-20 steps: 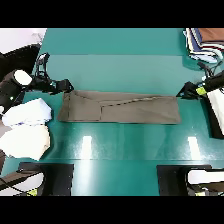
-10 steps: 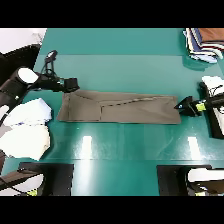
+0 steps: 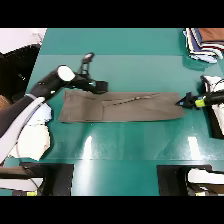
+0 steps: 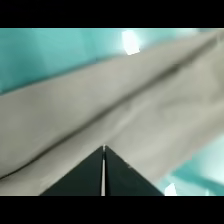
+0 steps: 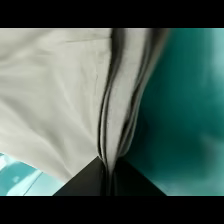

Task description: Fold the shirts.

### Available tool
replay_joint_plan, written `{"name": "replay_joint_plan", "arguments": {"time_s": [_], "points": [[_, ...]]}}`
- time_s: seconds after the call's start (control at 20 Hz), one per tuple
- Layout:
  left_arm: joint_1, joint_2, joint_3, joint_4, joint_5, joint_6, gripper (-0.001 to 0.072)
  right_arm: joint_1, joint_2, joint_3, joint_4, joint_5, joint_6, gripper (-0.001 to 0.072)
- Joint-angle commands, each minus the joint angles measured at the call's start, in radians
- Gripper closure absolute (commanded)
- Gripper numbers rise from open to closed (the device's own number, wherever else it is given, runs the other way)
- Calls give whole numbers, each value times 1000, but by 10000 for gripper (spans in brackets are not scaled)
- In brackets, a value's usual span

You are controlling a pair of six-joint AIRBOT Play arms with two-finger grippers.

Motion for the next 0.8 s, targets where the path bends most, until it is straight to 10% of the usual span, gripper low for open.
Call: {"name": "replay_joint_plan", "arguments": {"time_s": [0.0,0.75], "points": [[-95,-174,175,-10,-63,-1,685,30,96,145,12,53,20,699],[-166,-389,313,-31,-97,-27,685,451,119,515,152,-1,216,699]]}}
